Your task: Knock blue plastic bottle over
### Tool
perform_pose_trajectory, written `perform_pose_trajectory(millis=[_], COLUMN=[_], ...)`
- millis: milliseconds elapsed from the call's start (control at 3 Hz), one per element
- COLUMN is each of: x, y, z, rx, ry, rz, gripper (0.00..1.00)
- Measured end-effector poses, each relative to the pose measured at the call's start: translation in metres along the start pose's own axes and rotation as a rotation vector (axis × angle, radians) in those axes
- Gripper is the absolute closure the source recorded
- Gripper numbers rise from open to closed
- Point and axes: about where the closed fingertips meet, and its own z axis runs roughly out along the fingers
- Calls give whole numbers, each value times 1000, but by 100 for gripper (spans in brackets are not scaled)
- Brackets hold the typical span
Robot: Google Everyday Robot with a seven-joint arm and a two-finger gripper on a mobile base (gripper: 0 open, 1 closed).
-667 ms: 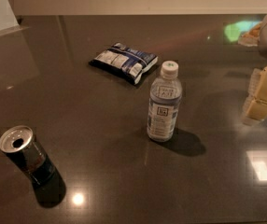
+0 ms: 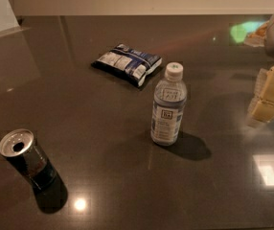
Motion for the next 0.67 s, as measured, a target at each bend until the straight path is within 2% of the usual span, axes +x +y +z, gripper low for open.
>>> perform_pose_trajectory(millis=[333, 667], x=[-14, -38], y=[-4, -4], z=[7, 18], rx=[-15, -40], ry=[-93, -218], rz=[34, 69], gripper=[0, 0])
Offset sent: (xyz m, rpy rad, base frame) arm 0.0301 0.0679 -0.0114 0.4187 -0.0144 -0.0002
